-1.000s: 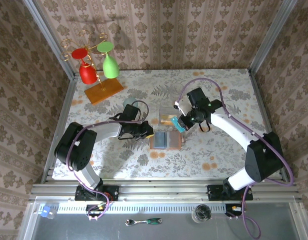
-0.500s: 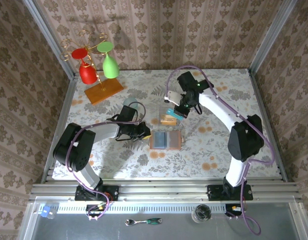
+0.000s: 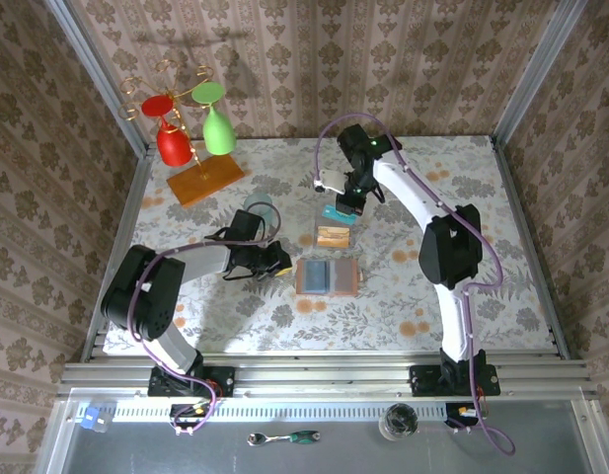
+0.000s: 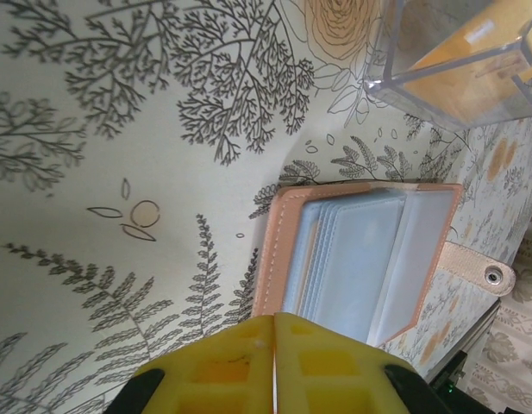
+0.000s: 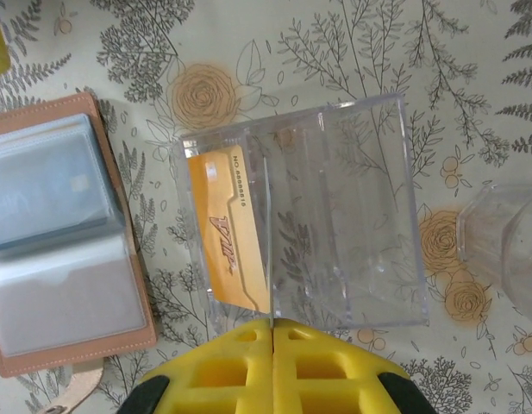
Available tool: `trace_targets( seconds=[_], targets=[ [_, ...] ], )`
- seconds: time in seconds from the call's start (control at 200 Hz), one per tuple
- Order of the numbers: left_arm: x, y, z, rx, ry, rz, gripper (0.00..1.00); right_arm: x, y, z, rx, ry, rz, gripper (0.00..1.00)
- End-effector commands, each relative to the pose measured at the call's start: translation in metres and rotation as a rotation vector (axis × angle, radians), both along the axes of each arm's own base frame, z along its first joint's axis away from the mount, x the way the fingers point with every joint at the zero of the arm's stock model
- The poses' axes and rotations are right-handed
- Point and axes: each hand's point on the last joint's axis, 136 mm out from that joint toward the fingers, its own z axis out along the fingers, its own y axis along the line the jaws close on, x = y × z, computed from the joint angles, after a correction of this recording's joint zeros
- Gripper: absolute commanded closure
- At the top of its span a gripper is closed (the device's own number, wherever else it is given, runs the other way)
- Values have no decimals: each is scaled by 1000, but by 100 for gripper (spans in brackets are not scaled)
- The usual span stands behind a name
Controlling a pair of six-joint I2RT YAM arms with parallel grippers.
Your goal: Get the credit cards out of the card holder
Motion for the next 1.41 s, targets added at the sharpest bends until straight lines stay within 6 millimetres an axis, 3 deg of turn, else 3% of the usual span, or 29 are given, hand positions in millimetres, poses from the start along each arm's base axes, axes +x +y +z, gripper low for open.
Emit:
trace_targets(
  seconds=[0.0, 0.665, 0.72, 0.8, 0.95, 1.265, 1.4],
  targets=[
    [-2, 7, 3, 10, -9, 4, 91, -5, -3, -4, -11, 61, 42, 100],
    [-3, 20, -3, 24, 6, 39, 91, -5, 7, -37, 6, 156, 92, 100],
    [-3, 20, -3, 24, 7, 38, 91, -5, 8, -39, 5, 162, 95, 96],
    [-3, 20, -3, 24, 7, 43, 91, -3, 7, -39, -2, 155, 89, 82],
    [-4, 21, -2, 23, 3, 43, 91, 13, 3, -36, -26, 84, 41, 78],
    [-4, 22, -1, 21, -2, 49, 91, 31, 7, -18, 7, -31, -17, 80],
    [-4, 22, -1, 20, -4, 49, 91, 37, 6, -19, 10, -66, -38, 96]
  ],
)
